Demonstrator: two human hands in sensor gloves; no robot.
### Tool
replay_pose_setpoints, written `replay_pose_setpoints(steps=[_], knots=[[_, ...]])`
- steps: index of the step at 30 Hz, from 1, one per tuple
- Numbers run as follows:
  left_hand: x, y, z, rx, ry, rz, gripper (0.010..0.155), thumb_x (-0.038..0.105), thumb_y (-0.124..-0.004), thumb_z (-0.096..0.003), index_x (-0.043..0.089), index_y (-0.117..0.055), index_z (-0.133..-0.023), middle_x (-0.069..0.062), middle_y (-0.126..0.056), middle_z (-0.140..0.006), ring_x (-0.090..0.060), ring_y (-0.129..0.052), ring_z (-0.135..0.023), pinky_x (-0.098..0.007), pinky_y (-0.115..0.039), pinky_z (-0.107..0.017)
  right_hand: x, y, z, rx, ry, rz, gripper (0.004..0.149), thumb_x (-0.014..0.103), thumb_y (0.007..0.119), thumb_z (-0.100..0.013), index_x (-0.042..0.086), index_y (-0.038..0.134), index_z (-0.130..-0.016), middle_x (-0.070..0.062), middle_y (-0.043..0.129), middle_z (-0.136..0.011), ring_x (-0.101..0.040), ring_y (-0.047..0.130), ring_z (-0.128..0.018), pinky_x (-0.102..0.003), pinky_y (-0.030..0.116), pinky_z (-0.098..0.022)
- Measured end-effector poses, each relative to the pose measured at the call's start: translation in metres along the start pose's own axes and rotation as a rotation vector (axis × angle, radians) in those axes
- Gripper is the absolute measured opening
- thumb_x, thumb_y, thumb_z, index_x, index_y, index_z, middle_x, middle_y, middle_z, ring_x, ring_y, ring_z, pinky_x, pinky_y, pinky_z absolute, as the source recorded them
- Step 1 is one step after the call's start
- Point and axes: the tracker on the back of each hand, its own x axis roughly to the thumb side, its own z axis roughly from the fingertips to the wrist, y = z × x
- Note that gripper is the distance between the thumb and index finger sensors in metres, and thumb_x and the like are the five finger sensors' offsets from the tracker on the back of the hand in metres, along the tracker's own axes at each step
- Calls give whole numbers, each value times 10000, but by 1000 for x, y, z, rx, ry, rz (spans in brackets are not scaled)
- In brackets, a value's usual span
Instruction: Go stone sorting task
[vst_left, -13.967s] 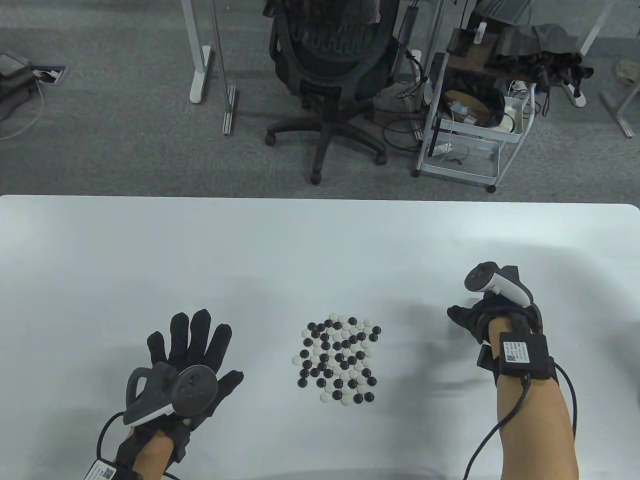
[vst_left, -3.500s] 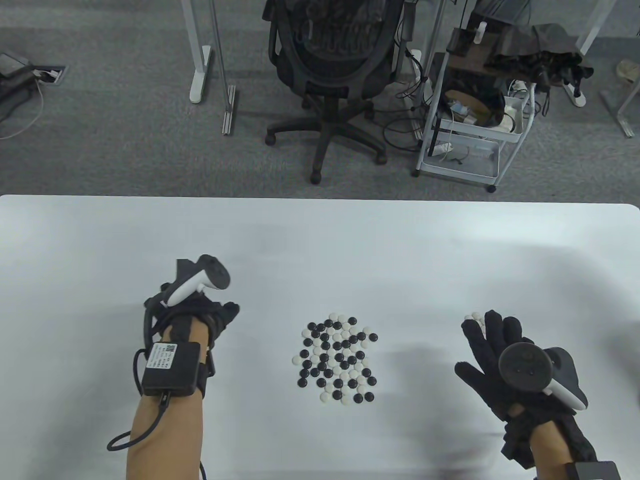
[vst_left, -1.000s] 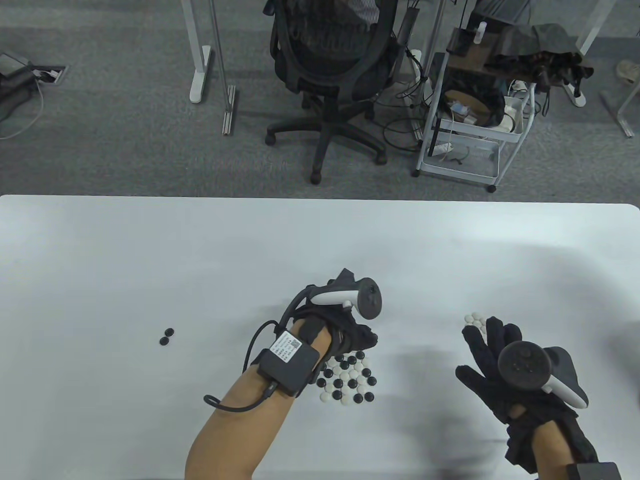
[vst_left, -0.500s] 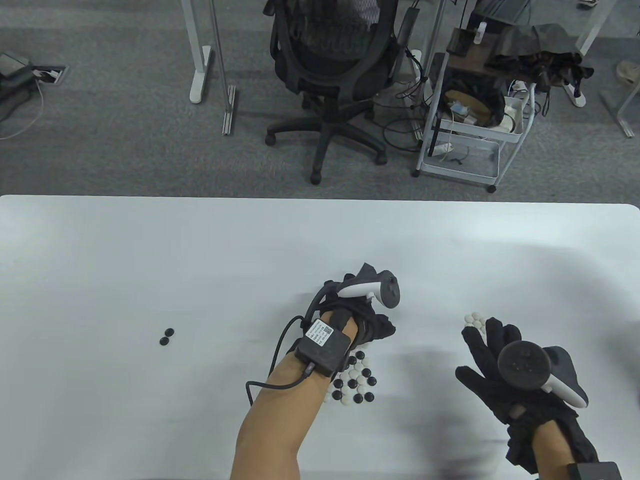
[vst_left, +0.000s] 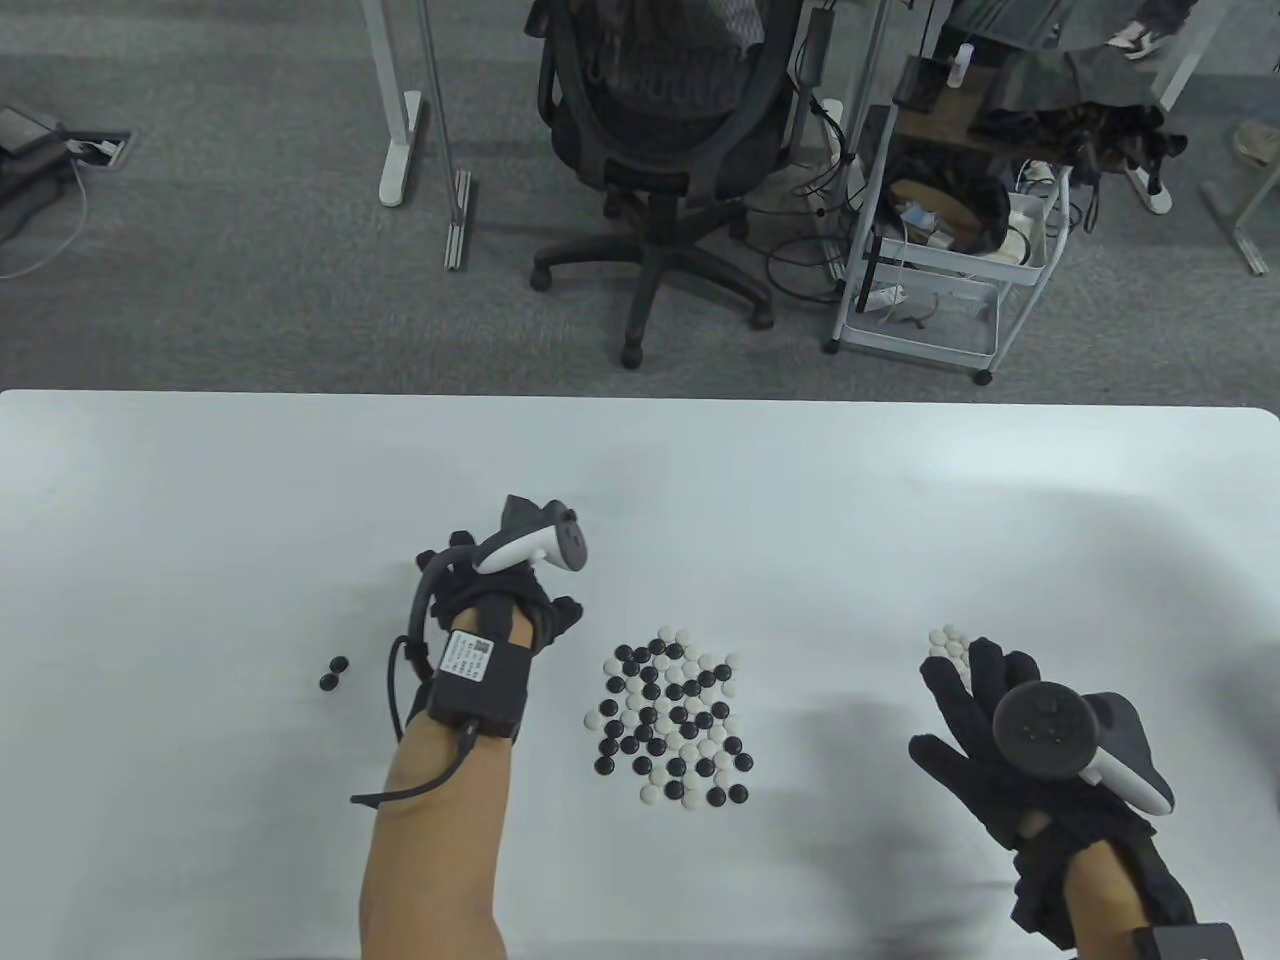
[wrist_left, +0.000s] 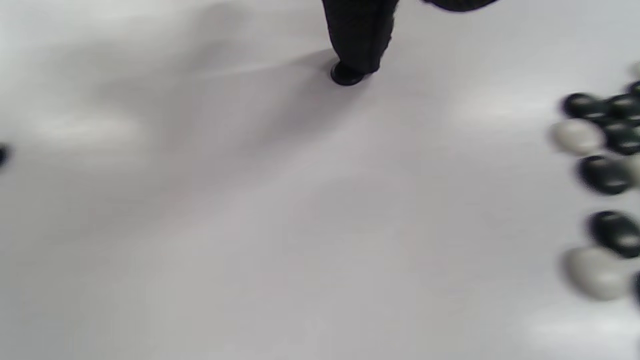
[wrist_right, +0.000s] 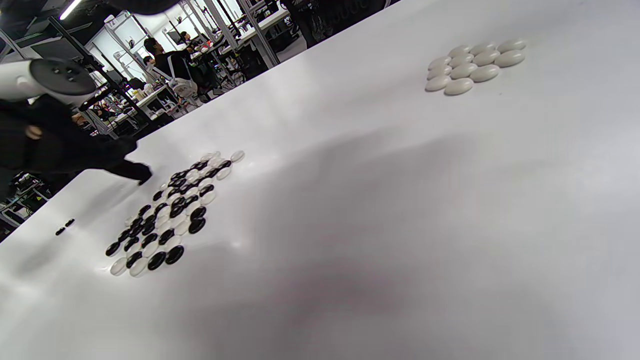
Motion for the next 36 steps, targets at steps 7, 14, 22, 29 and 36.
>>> replay_pose_setpoints(steps=[7, 14, 22, 29, 36], knots=[[-76, -25, 17, -35, 86, 65, 666, 502, -442, -548, 276, -655, -1137, -237, 50, -1172, -567, 117, -957, -834, -24, -594, 1, 0, 1, 2, 11, 3, 781, 532, 476, -566, 115, 155, -1143, -328, -86, -1058, -602, -92, -883, -828, 95, -558], [-109, -38, 25, -18, 147, 78, 667, 499, -442, -546, 278, -653, -1138, -211, 97, -1152, -544, 159, -941, -830, -9, -600, 2, 1, 0, 11, 12, 7, 777, 531, 478, -567, 120, 162, -1145, -330, -84, -1057, -604, -90, -883, -829, 97, -558], [-123, -40, 28, -18, 198, 103, 668, 498, -441, -546, 279, -600, -1157, -196, 150, -1128, -523, 194, -927, -824, 14, -600, 3, 1, -1, 14, 8, 10, 774, 533, 478, -567, 127, 161, -1144, -329, -85, -1057, -603, -91, -884, -829, 97, -558], [-89, -14, 44, 59, 111, 64, 672, 500, -449, -553, 259, -613, -1158, -210, 122, -1150, -529, 184, -935, -826, 8, -604, 3, 1, -1, 5, 10, 6, 781, 533, 477, -566, 117, 151, -1142, -330, -85, -1056, -603, -91, -882, -828, 96, -558], [-7, -10, 46, 43, -231, 21, 663, 501, -435, -564, 257, -616, -1154, -266, 70, -1165, -574, 127, -940, -835, -31, -589, 2, 1, -1, -1, 7, 7, 785, 533, 478, -566, 112, 146, -1140, -332, -85, -1056, -600, -99, -875, -820, 84, -552]])
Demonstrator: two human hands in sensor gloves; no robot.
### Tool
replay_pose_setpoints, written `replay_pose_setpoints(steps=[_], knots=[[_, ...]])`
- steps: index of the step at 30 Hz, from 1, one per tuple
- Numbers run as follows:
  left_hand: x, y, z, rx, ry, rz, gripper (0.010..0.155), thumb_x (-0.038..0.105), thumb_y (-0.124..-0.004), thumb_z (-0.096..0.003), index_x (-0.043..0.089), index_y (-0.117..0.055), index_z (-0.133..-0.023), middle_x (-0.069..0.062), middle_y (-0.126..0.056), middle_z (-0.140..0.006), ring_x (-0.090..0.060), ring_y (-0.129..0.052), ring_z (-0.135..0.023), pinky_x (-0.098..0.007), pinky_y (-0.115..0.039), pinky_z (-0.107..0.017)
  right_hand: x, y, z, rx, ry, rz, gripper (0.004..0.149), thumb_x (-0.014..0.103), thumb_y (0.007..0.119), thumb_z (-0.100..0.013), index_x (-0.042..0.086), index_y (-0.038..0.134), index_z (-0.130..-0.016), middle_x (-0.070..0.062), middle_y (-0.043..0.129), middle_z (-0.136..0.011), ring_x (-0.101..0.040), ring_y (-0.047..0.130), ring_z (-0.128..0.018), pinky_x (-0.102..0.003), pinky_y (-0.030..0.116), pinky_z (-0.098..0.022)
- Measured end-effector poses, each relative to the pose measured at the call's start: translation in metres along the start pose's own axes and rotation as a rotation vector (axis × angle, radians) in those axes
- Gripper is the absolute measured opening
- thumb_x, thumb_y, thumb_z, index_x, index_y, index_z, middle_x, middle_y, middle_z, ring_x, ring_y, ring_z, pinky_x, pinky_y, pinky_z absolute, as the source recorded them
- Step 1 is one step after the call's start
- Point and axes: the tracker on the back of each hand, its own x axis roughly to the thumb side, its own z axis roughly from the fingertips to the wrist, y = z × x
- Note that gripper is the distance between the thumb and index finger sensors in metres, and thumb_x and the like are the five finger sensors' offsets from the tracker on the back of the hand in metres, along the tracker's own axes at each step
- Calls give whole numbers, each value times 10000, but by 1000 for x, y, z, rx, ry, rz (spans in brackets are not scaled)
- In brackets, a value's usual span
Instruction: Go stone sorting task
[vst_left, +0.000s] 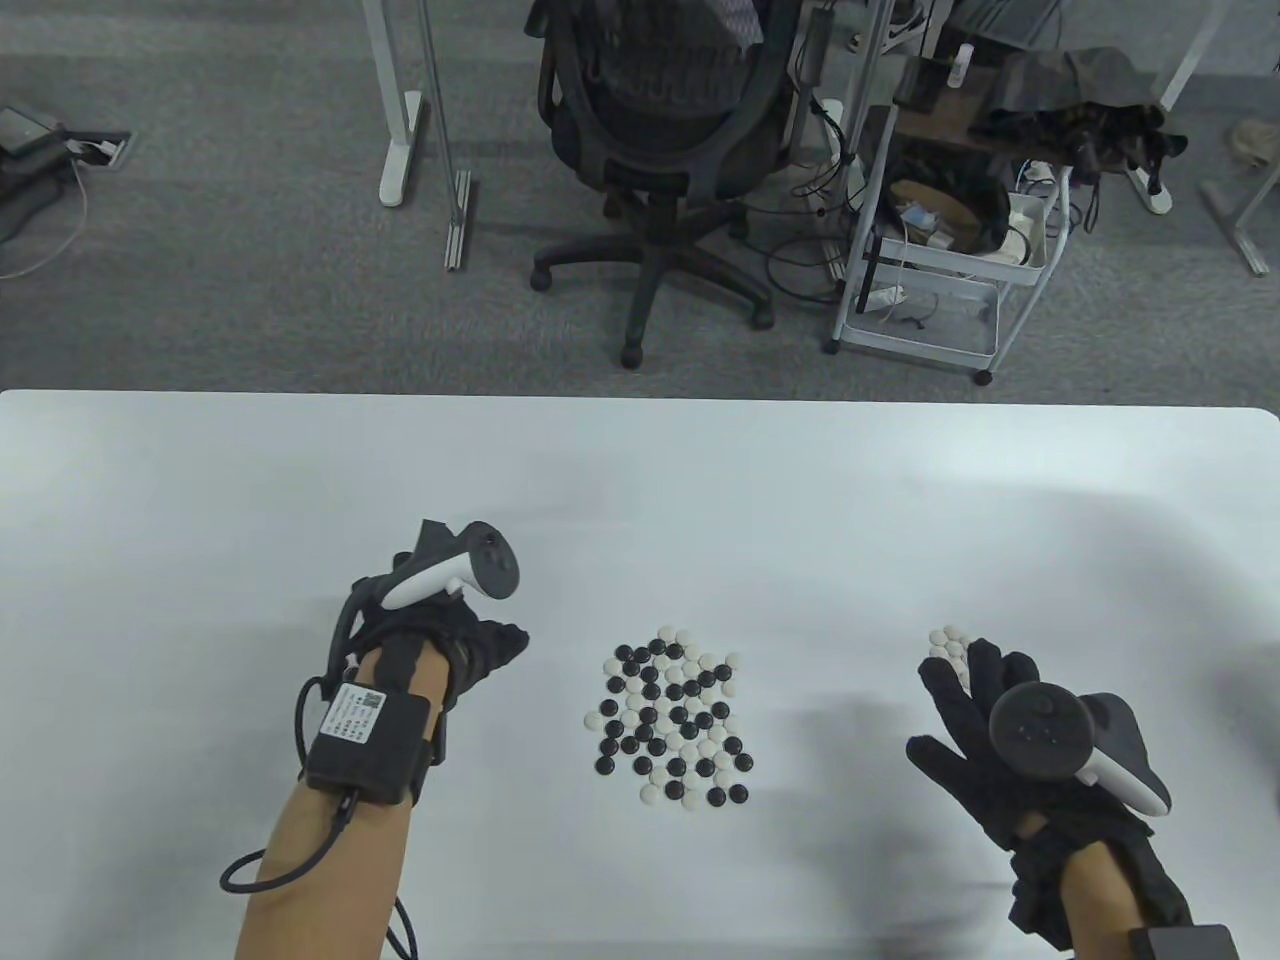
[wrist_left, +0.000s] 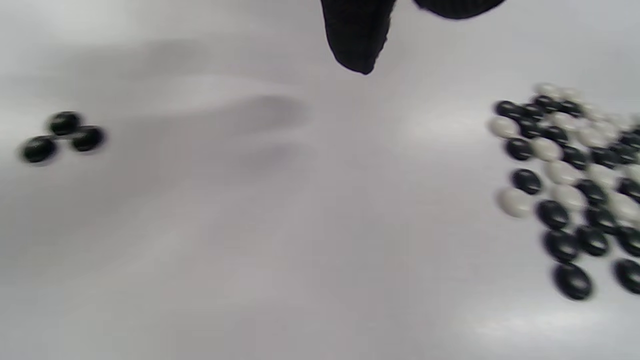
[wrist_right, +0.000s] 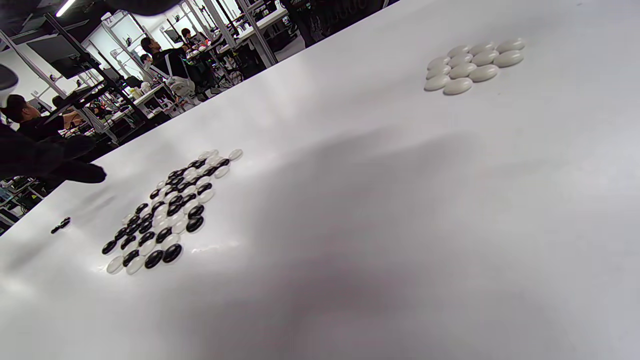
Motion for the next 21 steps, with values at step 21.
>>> replay_pose_setpoints(steps=[21], knots=[[30, -4, -47, -32, 113, -72, 653, 485, -398, -553, 293, -496, -1170, -259, 142, -1129, -563, 180, -921, -834, 2, -585, 1, -2, 3, -51, 6, 43, 786, 555, 473, -560, 149, 126, -1136, -305, -87, -1069, -573, -152, -851, -776, -8, -499]])
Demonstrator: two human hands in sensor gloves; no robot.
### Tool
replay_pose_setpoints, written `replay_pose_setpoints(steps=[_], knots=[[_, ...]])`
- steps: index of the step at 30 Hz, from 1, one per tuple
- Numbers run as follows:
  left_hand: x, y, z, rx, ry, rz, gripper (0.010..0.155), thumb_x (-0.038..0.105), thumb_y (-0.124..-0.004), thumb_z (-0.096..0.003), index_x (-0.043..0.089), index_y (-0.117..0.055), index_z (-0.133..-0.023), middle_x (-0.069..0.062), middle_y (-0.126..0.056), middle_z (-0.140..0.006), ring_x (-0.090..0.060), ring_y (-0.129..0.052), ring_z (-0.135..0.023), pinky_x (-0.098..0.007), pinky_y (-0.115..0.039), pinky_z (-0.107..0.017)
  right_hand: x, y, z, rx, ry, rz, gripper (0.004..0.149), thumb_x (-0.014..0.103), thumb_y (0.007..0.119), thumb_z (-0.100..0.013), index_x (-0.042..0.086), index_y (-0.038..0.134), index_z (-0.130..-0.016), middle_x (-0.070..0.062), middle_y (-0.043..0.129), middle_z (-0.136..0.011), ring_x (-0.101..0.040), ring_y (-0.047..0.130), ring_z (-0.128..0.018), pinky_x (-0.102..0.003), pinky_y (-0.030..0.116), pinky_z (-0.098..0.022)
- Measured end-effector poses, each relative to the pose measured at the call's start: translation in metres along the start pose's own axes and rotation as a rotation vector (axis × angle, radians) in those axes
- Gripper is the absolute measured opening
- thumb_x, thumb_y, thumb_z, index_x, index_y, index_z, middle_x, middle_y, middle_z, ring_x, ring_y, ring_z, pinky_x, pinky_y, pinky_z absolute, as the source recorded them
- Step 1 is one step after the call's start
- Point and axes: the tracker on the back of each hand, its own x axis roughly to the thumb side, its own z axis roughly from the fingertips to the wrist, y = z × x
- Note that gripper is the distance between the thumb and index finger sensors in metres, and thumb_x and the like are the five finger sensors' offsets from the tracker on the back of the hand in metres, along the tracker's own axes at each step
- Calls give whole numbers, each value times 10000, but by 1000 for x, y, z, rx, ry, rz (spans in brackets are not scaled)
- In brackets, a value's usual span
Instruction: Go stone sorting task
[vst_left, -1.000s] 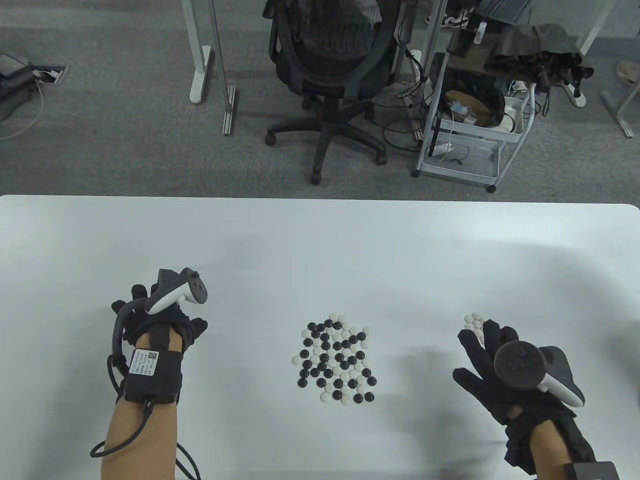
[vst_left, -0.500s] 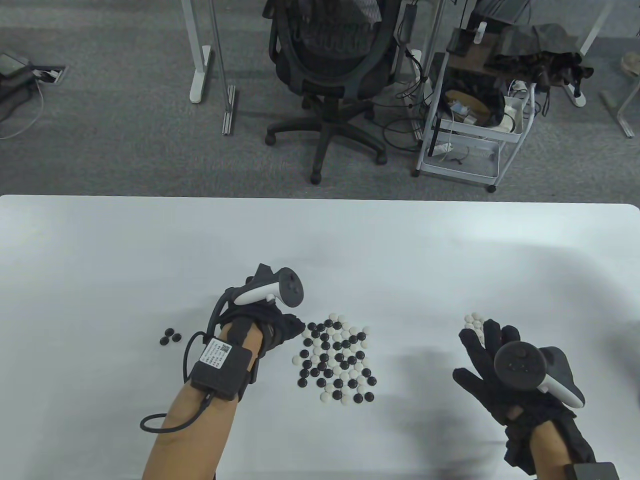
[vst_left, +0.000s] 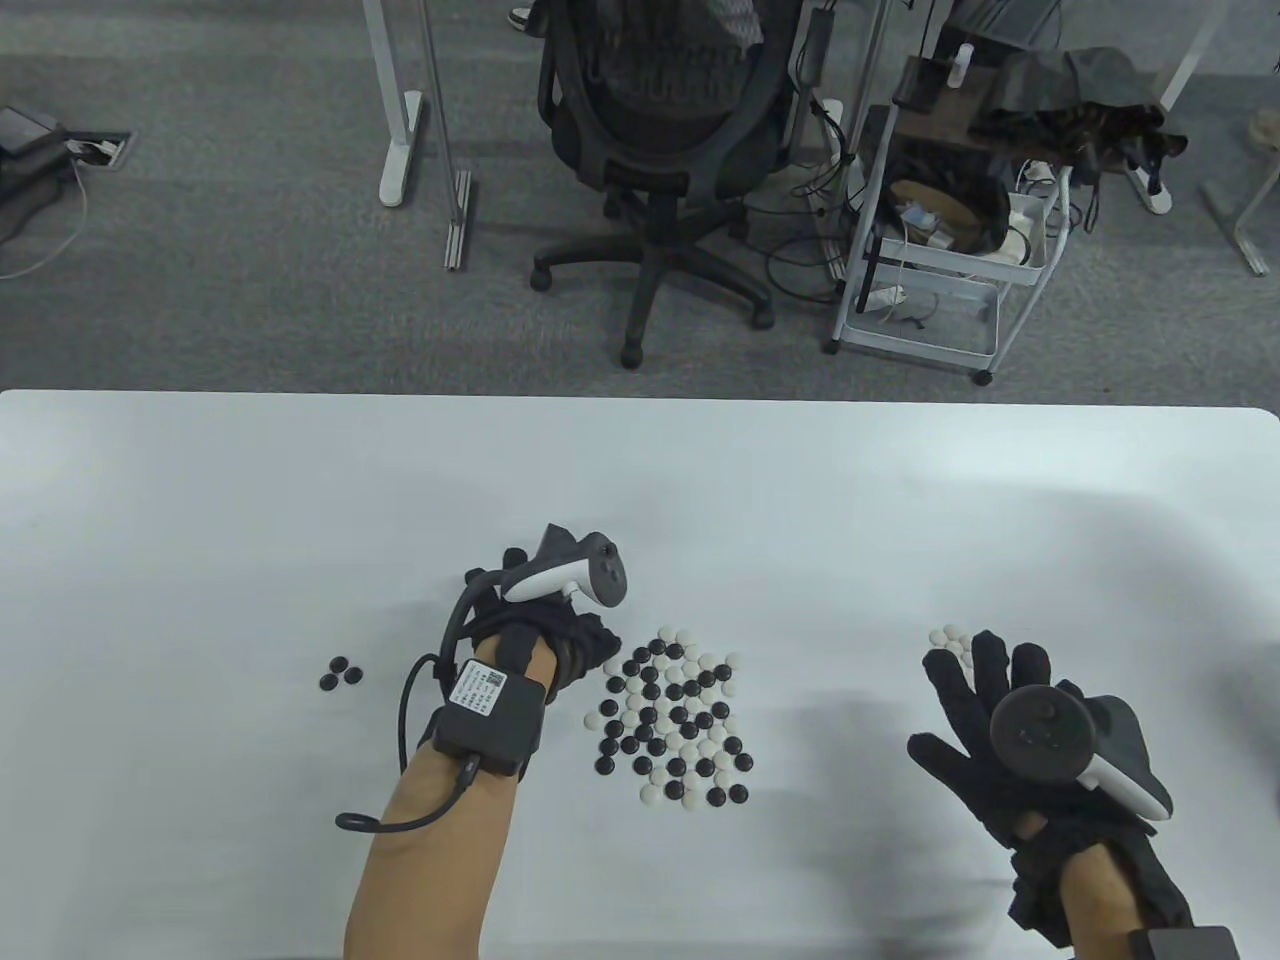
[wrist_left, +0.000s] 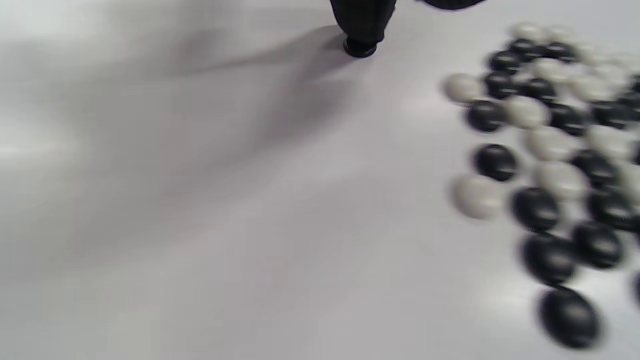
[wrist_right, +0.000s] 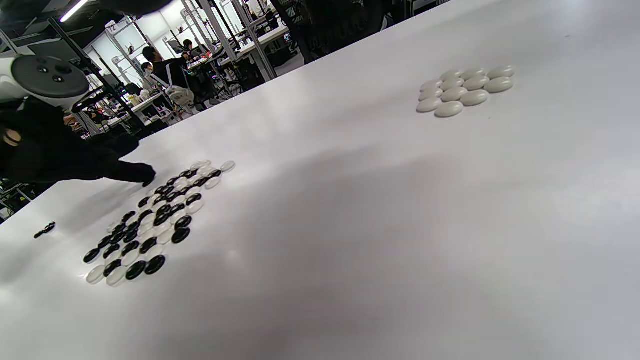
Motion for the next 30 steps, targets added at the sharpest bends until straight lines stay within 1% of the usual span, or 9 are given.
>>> replay_pose_setpoints(steps=[3, 6, 9, 12, 19, 25, 27, 30], knots=[[-43, -1, 5, -10, 122, 66, 664, 488, -401, -551, 280, -545, -1165, -246, 139, -1135, -560, 183, -924, -833, 8, -584, 0, 0, 0, 2, 2, 1, 787, 553, 472, -559, 146, 127, -1137, -306, -86, -1069, -574, -152, -851, -775, -9, -497], [-80, -7, 13, -33, 227, 134, 680, 488, -409, -552, 257, -582, -1168, -243, 128, -1140, -567, 174, -926, -834, 1, -585, 0, 0, 0, 7, 5, 3, 784, 550, 472, -559, 145, 129, -1137, -308, -85, -1069, -576, -149, -853, -775, -7, -498], [-110, -16, 21, -43, 290, 178, 681, 483, -416, -555, 251, -584, -1172, -243, 125, -1139, -566, 169, -928, -833, 0, -585, 0, 0, 0, 23, 5, -6, 783, 549, 470, -561, 143, 130, -1137, -311, -84, -1068, -580, -143, -858, -778, 4, -507], [-126, -23, 26, -41, 306, 207, 678, 484, -417, -555, 255, -562, -1177, -244, 133, -1135, -564, 173, -928, -832, 3, -586, 0, 0, -1, 27, 11, -4, 782, 548, 470, -560, 141, 132, -1137, -313, -83, -1067, -582, -123, -860, -778, 5, -507], [-141, -28, 31, -43, 350, 205, 679, 481, -423, -555, 253, -545, -1182, -243, 140, -1132, -561, 178, -929, -831, 8, -587, 1, 2, -2, 40, 12, -2, 783, 547, 467, -560, 138, 130, -1137, -315, -83, -1066, -583, -121, -861, -781, 13, -512], [-144, -29, 33, -47, 374, 194, 687, 480, -424, -555, 240, -545, -1187, -243, 143, -1130, -560, 180, -929, -831, 10, -588, -1, 1, -1, 37, 13, -13, 785, 546, 467, -561, 135, 128, -1137, -317, -83, -1066, -586, -119, -861, -784, 17, -515], [-140, -26, 36, -30, 359, 189, 686, 481, -425, -556, 240, -522, -1191, -248, 151, -1126, -562, 184, -926, -831, 12, -587, -1, 0, -1, 36, 12, -14, 783, 546, 467, -561, 135, 129, -1136, -317, -83, -1066, -585, -119, -862, -784, 18, -515], [-124, -16, 44, 20, 287, 157, 683, 481, -431, -560, 237, -533, -1189, -258, 137, -1137, -565, 178, -929, -832, 10, -587, -1, 0, -2, 33, 8, -15, 785, 545, 468, -561, 133, 131, -1138, -317, -83, -1066, -585, -117, -863, -785, 18, -516]])
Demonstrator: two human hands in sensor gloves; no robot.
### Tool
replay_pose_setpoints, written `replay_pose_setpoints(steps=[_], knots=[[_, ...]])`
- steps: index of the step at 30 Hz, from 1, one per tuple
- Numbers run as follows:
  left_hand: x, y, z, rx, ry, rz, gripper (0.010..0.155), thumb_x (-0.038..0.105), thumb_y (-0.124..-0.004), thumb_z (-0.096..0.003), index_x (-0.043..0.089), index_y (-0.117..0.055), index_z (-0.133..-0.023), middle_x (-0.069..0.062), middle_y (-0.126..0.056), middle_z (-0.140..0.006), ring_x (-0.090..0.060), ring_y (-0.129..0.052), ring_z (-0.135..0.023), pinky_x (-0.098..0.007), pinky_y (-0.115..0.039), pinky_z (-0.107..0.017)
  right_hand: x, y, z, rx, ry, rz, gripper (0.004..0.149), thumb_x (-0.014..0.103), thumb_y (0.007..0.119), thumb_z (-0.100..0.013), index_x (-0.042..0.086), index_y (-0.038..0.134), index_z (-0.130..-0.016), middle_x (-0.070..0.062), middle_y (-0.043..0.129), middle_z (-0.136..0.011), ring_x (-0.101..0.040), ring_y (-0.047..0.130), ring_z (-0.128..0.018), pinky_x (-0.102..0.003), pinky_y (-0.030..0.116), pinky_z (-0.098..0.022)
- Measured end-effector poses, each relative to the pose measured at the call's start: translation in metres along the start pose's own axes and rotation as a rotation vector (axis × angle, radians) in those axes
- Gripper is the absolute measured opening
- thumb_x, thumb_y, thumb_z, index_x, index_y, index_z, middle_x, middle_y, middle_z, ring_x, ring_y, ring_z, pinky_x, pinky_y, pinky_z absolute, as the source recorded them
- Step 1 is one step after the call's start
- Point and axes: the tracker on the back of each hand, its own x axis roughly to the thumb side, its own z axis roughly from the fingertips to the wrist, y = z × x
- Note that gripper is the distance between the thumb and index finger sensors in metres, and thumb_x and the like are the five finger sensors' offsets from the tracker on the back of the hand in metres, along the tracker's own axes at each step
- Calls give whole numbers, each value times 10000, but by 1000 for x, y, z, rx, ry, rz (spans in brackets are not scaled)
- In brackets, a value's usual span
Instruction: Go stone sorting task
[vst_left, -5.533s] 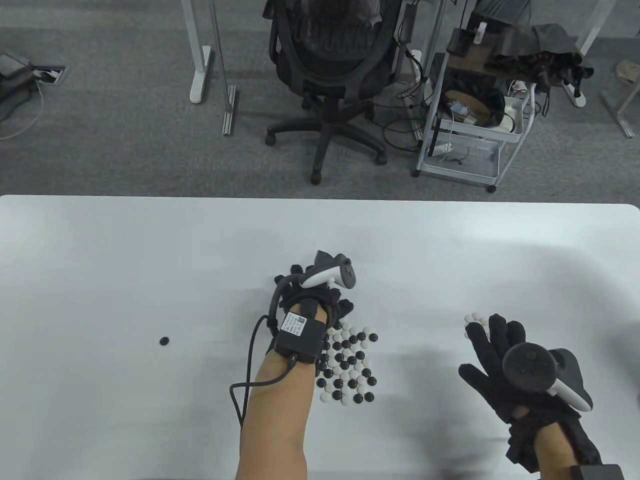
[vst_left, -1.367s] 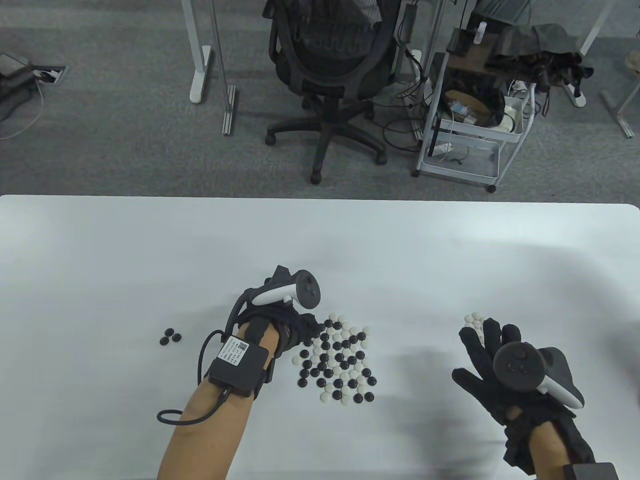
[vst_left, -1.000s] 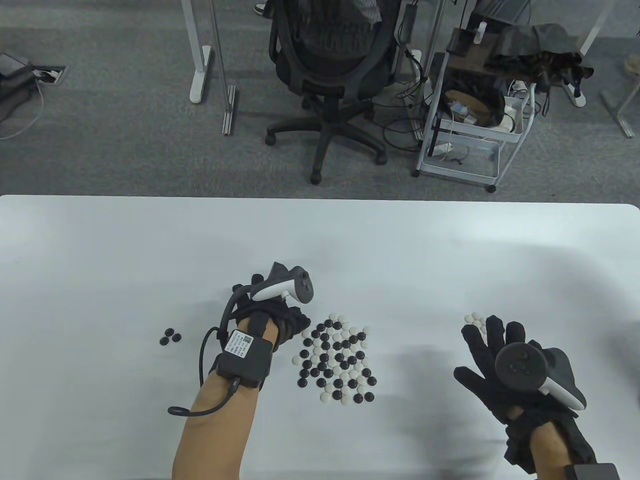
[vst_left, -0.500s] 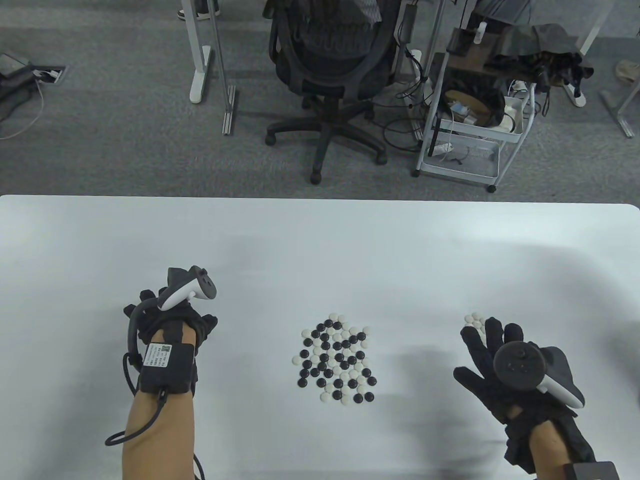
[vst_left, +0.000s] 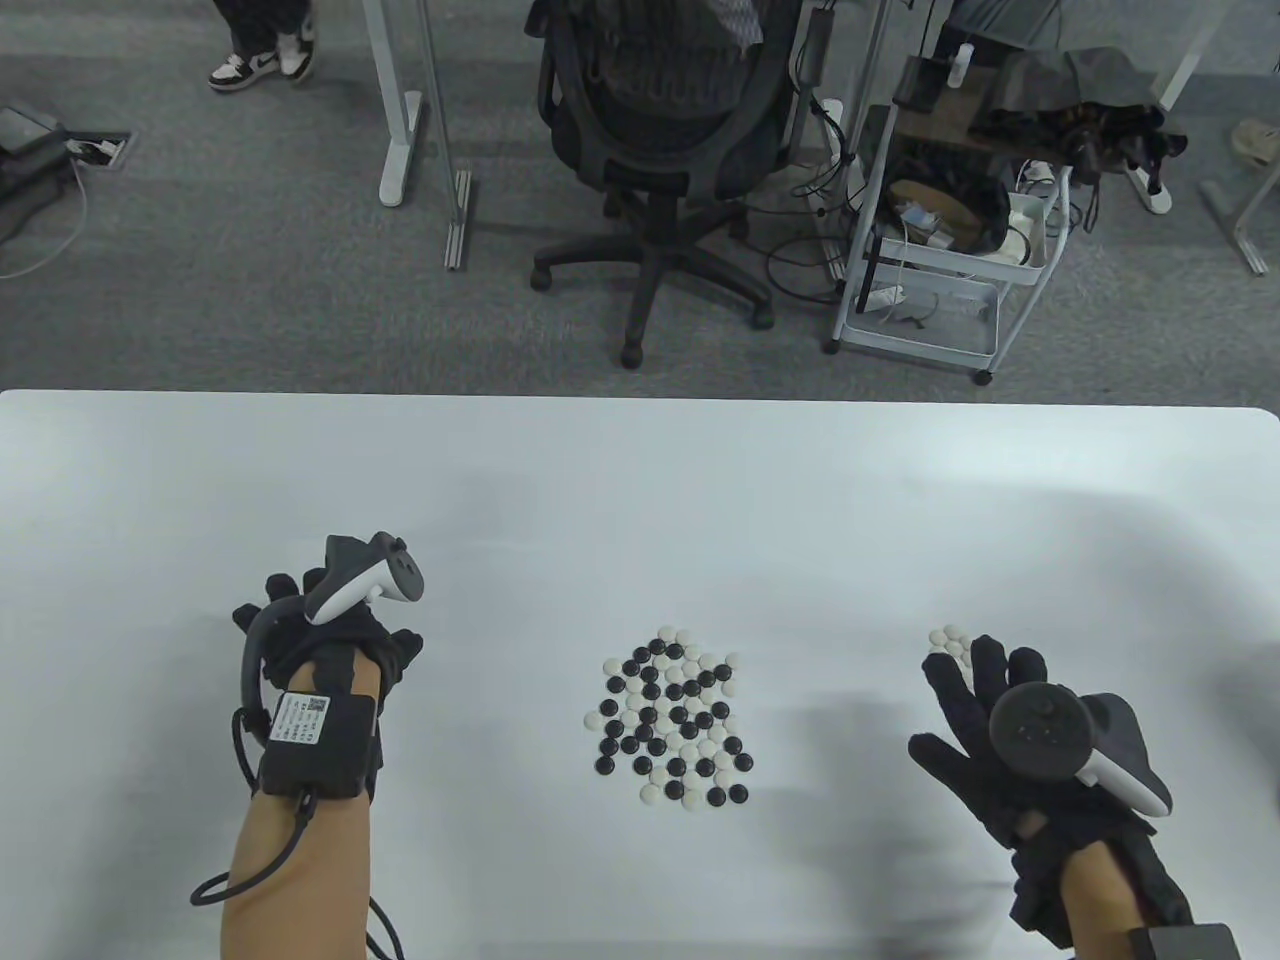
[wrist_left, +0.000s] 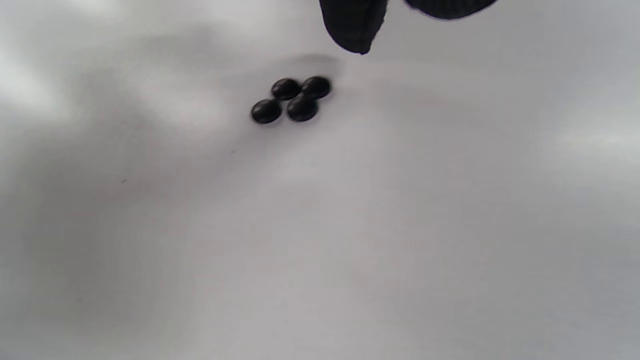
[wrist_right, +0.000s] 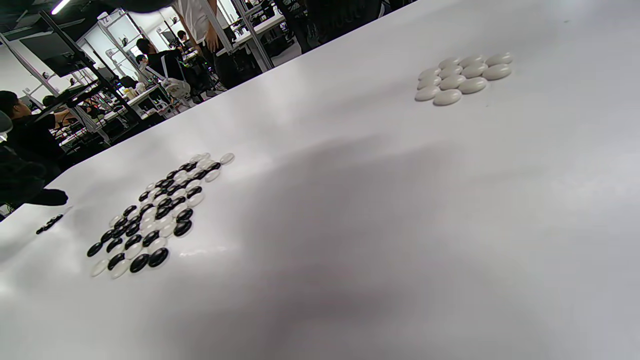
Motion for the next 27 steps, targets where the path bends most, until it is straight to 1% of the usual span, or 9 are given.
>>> replay_pose_setpoints(steps=[4, 9, 12, 17, 19, 23, 24, 26, 27], knots=[[34, 5, 18, -26, -250, 19, 672, 483, -445, -568, 230, -612, -1167, -276, 74, -1160, -579, 139, -939, -836, -23, -588, 0, 0, 0, 1, -3, 0, 782, 545, 467, -561, 134, 132, -1136, -318, -82, -1066, -586, -116, -864, -788, 22, -519], [83, -3, 36, -55, -454, -99, 651, 469, -462, -569, 240, -644, -1150, -291, 24, -1161, -590, 84, -944, -843, -73, -597, 0, 0, 1, -3, -3, -2, 785, 544, 467, -561, 130, 135, -1139, -319, -79, -1067, -587, -115, -865, -792, 27, -521], [112, -13, 44, -40, -514, -215, 643, 465, -457, -566, 257, -638, -1147, -290, 23, -1158, -588, 82, -942, -842, -82, -601, 0, 0, 1, -2, -4, -2, 784, 543, 467, -561, 130, 136, -1139, -320, -76, -1068, -588, -114, -866, -794, 30, -521], [150, -28, 45, -50, -593, -289, 635, 466, -441, -565, 281, -567, -1159, -291, 55, -1146, -583, 105, -933, -841, -69, -599, 0, 0, 1, -2, -4, -2, 785, 543, 467, -561, 128, 137, -1139, -320, -75, -1069, -589, -112, -867, -797, 34, -523], [158, -32, 43, -63, -608, -297, 637, 469, -442, -565, 282, -529, -1167, -299, 68, -1139, -585, 118, -922, -840, -56, -589, 0, 0, 1, -2, -4, -2, 786, 543, 467, -561, 127, 137, -1140, -321, -75, -1068, -590, -112, -868, -797, 36, -524], [169, -42, 36, -85, -626, -321, 627, 468, -433, -562, 312, -439, -1170, -304, 95, -1125, -585, 132, -911, -839, -37, -577, -1, 0, 1, -2, -8, -6, 786, 543, 467, -561, 125, 138, -1140, -323, -78, -1066, -591, -112, -868, -799, 38, -526], [169, -44, 34, -86, -601, -328, 629, 468, -434, -562, 310, -436, -1171, -298, 97, -1124, -580, 149, -908, -838, -36, -580, -1, 0, 1, -3, -9, -5, 787, 543, 467, -561, 125, 137, -1140, -323, -81, -1065, -592, -111, -867, -800, 39, -526], [163, -43, 33, -78, -557, -358, 622, 470, -431, -557, 326, -432, -1162, -298, 88, -1126, -581, 131, -912, -838, -47, -586, -1, 0, 2, -5, -9, -9, 787, 543, 467, -561, 124, 138, -1141, -322, -81, -1064, -592, -111, -868, -801, 40, -526], [156, -41, 32, -68, -547, -336, 624, 469, -434, -558, 319, -464, -1163, -291, 85, -1130, -578, 131, -913, -838, -44, -585, -1, -1, 2, -6, -10, -11, 787, 543, 467, -561, 124, 138, -1141, -323, -82, -1064, -592, -111, -868, -801, 39, -527]])
